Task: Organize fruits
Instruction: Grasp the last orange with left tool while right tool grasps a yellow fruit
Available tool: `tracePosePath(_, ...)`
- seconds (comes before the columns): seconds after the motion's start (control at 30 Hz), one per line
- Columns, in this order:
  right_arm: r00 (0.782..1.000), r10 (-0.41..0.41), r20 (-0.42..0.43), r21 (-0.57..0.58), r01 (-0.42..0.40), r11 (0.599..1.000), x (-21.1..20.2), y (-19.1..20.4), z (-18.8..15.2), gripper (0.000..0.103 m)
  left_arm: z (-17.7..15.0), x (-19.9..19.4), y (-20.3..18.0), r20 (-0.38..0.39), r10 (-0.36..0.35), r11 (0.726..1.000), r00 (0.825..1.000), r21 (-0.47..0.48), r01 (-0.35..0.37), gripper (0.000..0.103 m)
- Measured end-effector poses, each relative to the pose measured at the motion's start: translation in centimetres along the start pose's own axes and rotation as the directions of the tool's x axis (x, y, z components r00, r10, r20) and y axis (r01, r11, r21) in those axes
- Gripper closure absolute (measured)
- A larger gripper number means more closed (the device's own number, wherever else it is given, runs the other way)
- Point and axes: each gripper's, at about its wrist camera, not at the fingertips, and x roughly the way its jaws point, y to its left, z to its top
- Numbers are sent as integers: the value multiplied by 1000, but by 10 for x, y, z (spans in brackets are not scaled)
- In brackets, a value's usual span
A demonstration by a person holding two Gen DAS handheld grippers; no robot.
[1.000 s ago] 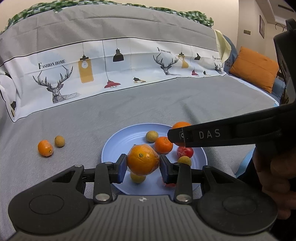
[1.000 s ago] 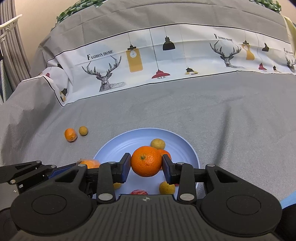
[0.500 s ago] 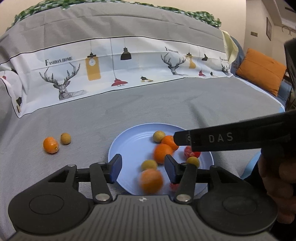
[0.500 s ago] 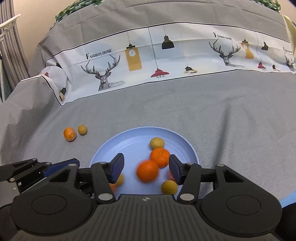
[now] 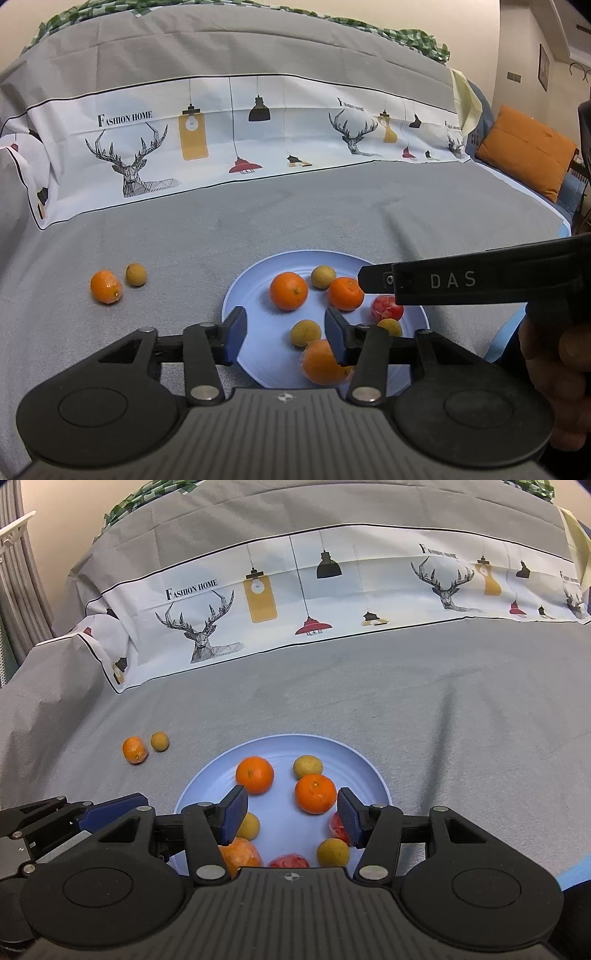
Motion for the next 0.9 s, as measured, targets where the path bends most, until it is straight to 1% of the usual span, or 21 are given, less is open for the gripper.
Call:
tracePosePath(0.07, 1000, -3, 2, 3, 3, 1000, -1, 0, 0, 47, 0, 0, 1, 1, -3, 1000, 1000, 0, 3, 60)
tracePosePath(0.1, 1000, -5, 2, 3, 5, 1000, -1, 0, 0, 47, 0, -1, 1, 2, -4, 1000, 1000, 0, 4, 65)
tracePosePath(0.17, 1000, -10, 4, 9, 10, 1000, -1, 0, 0, 47, 0, -1, 1, 3, -6, 1000, 1000, 0, 6, 66)
tracePosePath(0.3, 1000, -25, 12, 28, 25, 999, -2, -2, 1, 47, 0, -2, 1, 4, -10, 1000, 1000, 1, 10, 74)
tracePosePath(0.5, 999, -35, 19, 0, 35, 999, -1, 2, -1, 48, 3, -4, 7, 20, -7, 1000, 1000, -23, 7, 76)
tracePosePath(0.57, 999, -32, 25, -4, 32, 999, -1, 3, -1, 49, 5, -6, 14, 29, 2, 999, 1000, -51, -1, 76)
tracePosePath(0.7, 999, -24, 31, 25, 23, 999, -3, 2, 0, 53, 13, -14, 35, 54, 25, 989, 998, -149, -16, 76)
tracePosePath(0.8, 1000, -7, 29, 44, 6, 999, -4, 2, 2, 63, 19, -18, 55, 72, 48, 975, 996, -222, -31, 76)
tracePosePath(0.87, 999, -1, 44, 46, -1, 999, -6, 4, 4, 83, 24, -18, 70, 78, 71, 963, 994, -265, -48, 76)
tracePosePath(0.9, 998, 3, 59, 48, -6, 999, -8, 5, 6, 87, 26, -18, 78, 77, 86, 957, 993, -285, -60, 76)
